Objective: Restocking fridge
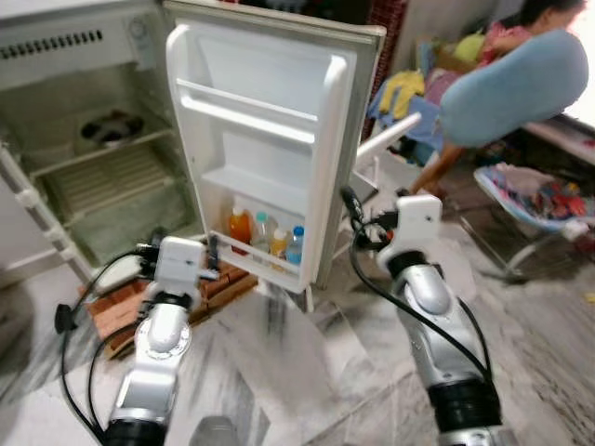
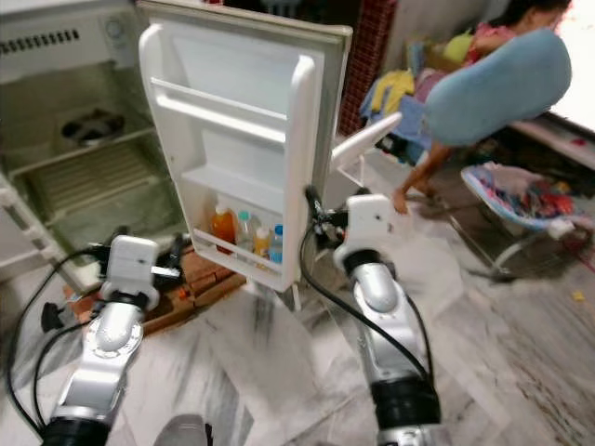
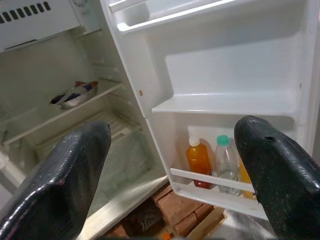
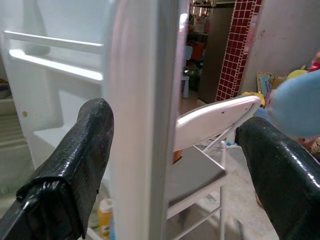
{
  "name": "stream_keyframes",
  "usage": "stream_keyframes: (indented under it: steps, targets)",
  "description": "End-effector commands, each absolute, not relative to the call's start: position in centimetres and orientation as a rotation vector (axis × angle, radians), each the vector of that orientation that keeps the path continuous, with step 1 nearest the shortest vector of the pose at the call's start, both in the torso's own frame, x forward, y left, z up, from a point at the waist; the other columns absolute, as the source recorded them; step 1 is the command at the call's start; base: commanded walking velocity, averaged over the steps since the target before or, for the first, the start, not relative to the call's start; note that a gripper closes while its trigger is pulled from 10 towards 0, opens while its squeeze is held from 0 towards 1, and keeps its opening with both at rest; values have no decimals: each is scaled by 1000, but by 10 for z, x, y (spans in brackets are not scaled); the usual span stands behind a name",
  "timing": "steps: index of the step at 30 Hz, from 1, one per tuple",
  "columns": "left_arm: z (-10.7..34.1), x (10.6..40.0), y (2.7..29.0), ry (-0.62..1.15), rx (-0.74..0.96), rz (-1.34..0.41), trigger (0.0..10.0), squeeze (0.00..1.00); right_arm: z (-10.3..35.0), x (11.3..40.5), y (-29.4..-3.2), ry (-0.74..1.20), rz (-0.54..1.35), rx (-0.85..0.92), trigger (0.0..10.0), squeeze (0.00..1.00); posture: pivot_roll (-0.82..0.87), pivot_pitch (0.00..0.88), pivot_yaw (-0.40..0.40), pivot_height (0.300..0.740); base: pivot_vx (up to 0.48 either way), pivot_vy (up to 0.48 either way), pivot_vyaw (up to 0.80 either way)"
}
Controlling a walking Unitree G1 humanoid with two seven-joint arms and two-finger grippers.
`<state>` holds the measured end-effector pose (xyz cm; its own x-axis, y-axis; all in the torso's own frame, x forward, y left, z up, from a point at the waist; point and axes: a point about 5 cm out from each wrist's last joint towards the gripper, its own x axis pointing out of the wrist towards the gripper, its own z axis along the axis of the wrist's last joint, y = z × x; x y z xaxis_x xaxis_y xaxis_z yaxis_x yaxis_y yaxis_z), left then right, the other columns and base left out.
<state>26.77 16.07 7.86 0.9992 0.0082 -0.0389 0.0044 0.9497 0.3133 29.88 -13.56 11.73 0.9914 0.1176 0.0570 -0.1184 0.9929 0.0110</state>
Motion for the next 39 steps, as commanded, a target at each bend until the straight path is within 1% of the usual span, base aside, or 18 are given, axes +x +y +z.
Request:
stream_keyframes:
  steps: [1,4,9,21,26,33,39]
  targets:
    - [84,270,166,26,337,16,10000,0,121,301,-130,-66,136,28,10000,0,92,0,-55,740,337,-337,0]
    - [83,270,166,26,336,15,10000,0,122,302,-129,-66,136,29,10000,0,91,0,-54,740,350,-325,0]
    - [83,270,165,27,338,14,10000,0,123,303,-129,-76,163,15,10000,0,90,0,-55,740,458,0,0]
    - [84,269,164,10,328,26,10000,0,122,302,-124,-77,204,26,10000,0,92,0,-57,740,458,0,763]
    - [84,267,164,11,335,39,10000,0,121,298,-120,-78,259,24,10000,0,92,0,-58,740,0,0,788]
    - [83,265,163,25,348,24,10000,0,121,300,-120,-78,264,24,10000,0,96,0,-59,740,0,0,783]
    - [83,263,162,26,339,16,10000,0,120,301,-121,-70,263,26,10000,0,98,0,-60,740,0,-62,0]
